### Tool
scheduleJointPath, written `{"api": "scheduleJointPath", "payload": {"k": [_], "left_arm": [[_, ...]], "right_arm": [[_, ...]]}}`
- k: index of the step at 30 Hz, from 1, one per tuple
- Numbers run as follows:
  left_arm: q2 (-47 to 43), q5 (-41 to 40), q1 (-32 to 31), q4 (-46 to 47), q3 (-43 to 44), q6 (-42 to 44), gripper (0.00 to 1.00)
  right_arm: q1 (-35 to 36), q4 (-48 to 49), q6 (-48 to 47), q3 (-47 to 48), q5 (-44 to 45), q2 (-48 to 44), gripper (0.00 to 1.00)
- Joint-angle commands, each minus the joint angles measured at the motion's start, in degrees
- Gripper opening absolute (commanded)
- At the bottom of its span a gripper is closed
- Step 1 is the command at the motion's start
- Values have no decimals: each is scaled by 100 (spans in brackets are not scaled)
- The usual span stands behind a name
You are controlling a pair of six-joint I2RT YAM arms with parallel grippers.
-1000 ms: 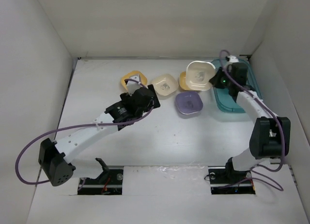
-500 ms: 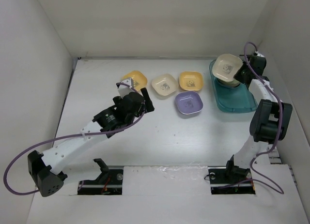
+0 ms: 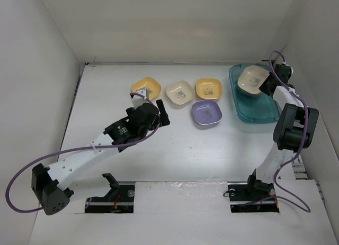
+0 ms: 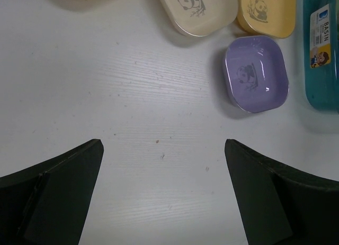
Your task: Place the plates into the plastic bin on the countertop
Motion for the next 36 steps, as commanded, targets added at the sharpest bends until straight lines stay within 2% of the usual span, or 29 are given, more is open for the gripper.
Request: {"api": "scheduleJointPath", "payload": {"k": [1, 2, 6, 9, 10, 11, 13, 15, 16, 17, 22, 27, 36], "left_arm": [[-122, 15, -12, 140, -15, 77, 100], [-122, 15, -12, 140, -67, 77, 100], [-122, 15, -12, 140, -68, 77, 100], [-122, 15, -12, 140, -68, 77, 100], [-122, 68, -12, 140, -68, 77, 100], [-122, 68, -12, 140, -68, 77, 100], [-122, 68, -12, 140, -68, 77, 100], [-122, 68, -12, 193, -121, 130, 100], [-122, 68, -12, 193, -121, 130, 100], [-122, 68, -12, 193, -121, 130, 100], [132, 7, -12, 500, -243, 68, 100], [958, 384, -12, 1106, -183, -54, 100], [2654, 631, -12, 1932, 591, -169, 100]], "right_arm": [[8, 189, 91, 237, -104, 64, 10], [8, 258, 91, 237, -104, 64, 10], [61, 391, 91, 184, -104, 12, 22], [61, 391, 39, 499, -157, 134, 24], [61, 391, 38, 500, -227, 135, 32], [61, 339, 38, 587, -227, 196, 44], [61, 338, -23, 649, -227, 196, 54], [61, 338, -93, 702, -227, 196, 71], [61, 338, -163, 702, -280, 196, 81], [61, 338, -164, 755, -280, 196, 99], [341, 92, -680, 774, -333, -486, 100], [1236, -49, -1051, 194, -113, -1498, 100], [2310, 126, -1296, -1801, -349, -3826, 100]]}}
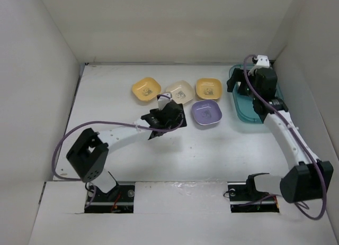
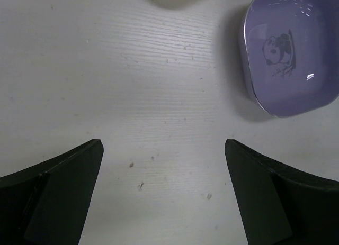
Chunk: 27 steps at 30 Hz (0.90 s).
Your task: Place the plates into the plastic bin on the countertop
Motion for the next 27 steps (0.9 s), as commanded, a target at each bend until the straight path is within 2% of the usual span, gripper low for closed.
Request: {"api": "scheduleJointPath", "payload": {"k": [1, 5, 8, 11, 12, 17, 22, 27], "left_arm": [[466, 91, -12, 574, 643, -156, 100], [733, -303, -12, 214, 838, -770, 100], [523, -768, -12, -304, 838, -1471, 100], [190, -1278, -12, -1173, 838, -2000, 100], [75, -1333, 101, -1367, 838, -2124, 100], [-795, -1333, 664, -2176, 575, -2055, 100], [-1962, -1280, 1270, -2476, 408, -1397, 100], [-2492, -1421, 1377, -2775, 408, -992, 100]], "right_arm": [[199, 179, -335, -484, -204, -554, 100], [865, -128, -854, -590, -624, -320, 99], [1157, -190, -1074, -713, -626, 383, 94], [1394, 361, -1074, -1038, -1214, 789, 86], [1665, 460, -1074, -1108, -1233, 850, 86], [2519, 592, -1083, -986, -715, 1621, 85], [2810, 812, -811, -864, -154, 2300, 82], [2925, 812, -688, -749, 349, 2696, 81]]}}
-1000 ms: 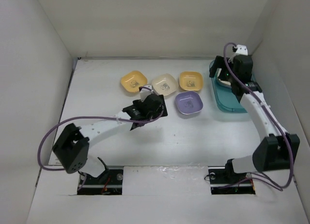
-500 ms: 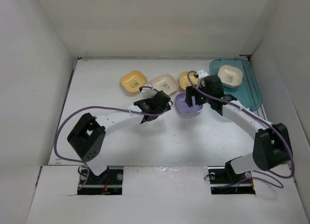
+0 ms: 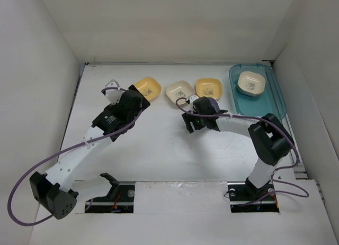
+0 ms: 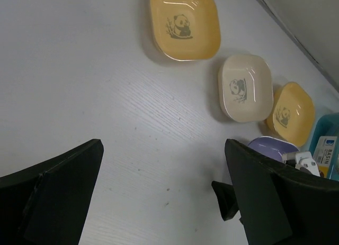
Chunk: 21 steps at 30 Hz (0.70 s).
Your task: Place the plates into the plastic bin on the countertop
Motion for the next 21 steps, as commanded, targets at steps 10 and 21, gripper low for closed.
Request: {"api": "scheduleJointPath", "payload": {"k": [10, 21], "left_arm": [[-205, 77, 26, -156, -350, 566, 100], [-310, 244, 26, 12, -403, 777, 100]], "right_arm": [[482, 251, 200, 360, 474, 317, 5], [695, -917, 104, 973, 1044, -1465, 0]]}}
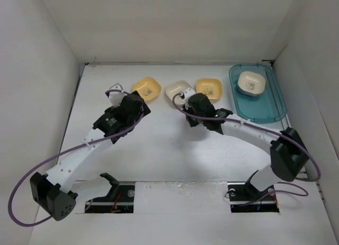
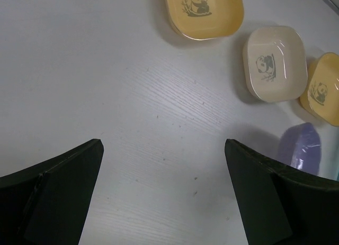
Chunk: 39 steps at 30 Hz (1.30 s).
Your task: Place the plates into the plastic bin on the countertop
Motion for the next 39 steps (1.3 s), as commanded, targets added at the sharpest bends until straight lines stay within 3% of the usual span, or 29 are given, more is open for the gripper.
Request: {"api": "scheduleJointPath", "payload": {"k": [1, 4, 10, 17, 26, 34, 36, 37, 38, 39], "left_arm": [[-126, 54, 17, 134, -75, 170, 100], [-126, 107, 17, 187, -75, 222, 100], [-74, 476, 17, 547, -180, 485, 100], [58, 696, 17, 670, -242, 627, 100], [-187, 644, -254, 723, -356, 627, 100], [-188, 696, -255, 785, -356, 679, 100], [-188, 696, -255, 785, -356, 679, 100], [-188, 748, -255, 785, -356, 679, 100], [-188, 749, -255, 724, -356, 679, 100], [-249, 749, -255, 723, -356, 731, 100]], "right_arm": [[-239, -703, -161, 747, 480, -745, 0], [-835, -1205, -451, 1424, 737, -746, 0], [-2530, -1145, -952, 2451, 737, -124, 0], [-4174, -1313, -1067, 3911, -70, 1098, 0], [-4757, -2067, -1234, 5529, -397, 2988, 0], [-4520, -1989, -1366, 5425, -459, 3226, 0], [-4520, -1989, -1366, 5425, -406, 3287, 9], [-4520, -2041, -1366, 5425, -406, 3288, 23], [-4520, -2042, -1296, 5425, -406, 3288, 64], [-4520, -2042, -1296, 5425, -406, 3157, 73]]}}
